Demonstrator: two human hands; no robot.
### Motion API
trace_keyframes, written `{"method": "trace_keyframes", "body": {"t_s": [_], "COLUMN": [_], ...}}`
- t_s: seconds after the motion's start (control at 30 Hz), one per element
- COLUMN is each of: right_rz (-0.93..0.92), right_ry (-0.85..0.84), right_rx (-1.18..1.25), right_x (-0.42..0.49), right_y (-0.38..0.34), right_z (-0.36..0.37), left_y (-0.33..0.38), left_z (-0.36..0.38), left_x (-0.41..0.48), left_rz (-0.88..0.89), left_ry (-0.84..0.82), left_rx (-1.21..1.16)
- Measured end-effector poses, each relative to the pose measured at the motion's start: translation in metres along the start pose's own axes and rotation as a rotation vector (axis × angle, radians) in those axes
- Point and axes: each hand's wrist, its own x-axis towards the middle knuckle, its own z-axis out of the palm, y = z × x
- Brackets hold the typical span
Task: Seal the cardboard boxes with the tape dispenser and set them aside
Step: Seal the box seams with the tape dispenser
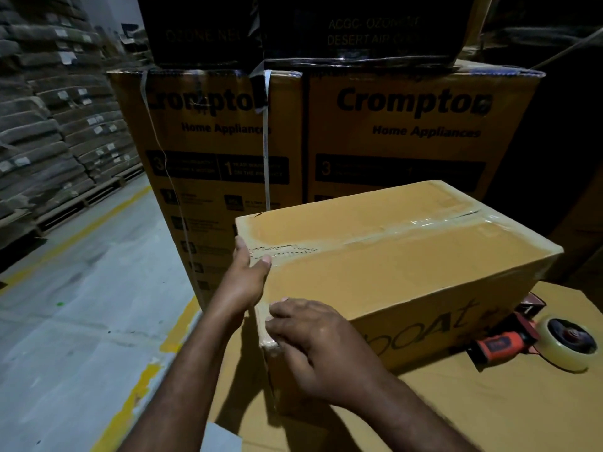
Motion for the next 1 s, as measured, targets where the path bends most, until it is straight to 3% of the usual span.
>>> {"method": "trace_keyframes", "body": {"t_s": [0.13,0.27,0.37,0.43,0.53,0.67,0.83,1.0], "right_rz": [0.306,0.571,0.943,1.056,0.988,0.898,0.858,0.757], "right_ry": [0.277,0.648,0.600,0.461,0.270,0.188,0.298,0.523], "right_rx": [-0.239,0.033,0.526,0.639,0.714,0.679,0.663,0.696], "right_x": [-0.023,-0.055,-0.068,-0.070,-0.061,-0.055,-0.040,-0.044], "right_y": [0.014,0.020,0.012,0.008,-0.008,-0.032,-0.051,-0.039], "right_z": [-0.008,-0.017,-0.012,-0.005,0.007,0.018,0.022,0.008], "left_y": [0.011,0.029,0.036,0.036,0.037,0.036,0.026,0.034], "left_z": [-0.012,-0.031,-0.044,-0.043,-0.038,-0.047,-0.097,-0.114], "left_x": [0.007,0.031,0.060,0.071,0.068,0.063,0.058,0.021], "left_rz": [-0.010,-0.004,-0.026,-0.032,-0.020,0.035,0.039,0.067], "left_ry": [0.050,0.156,0.084,-0.021,-0.108,-0.052,-0.069,-0.166], "left_rx": [-0.140,-0.075,-0.128,-0.143,-0.152,-0.198,-0.240,-0.282]}}
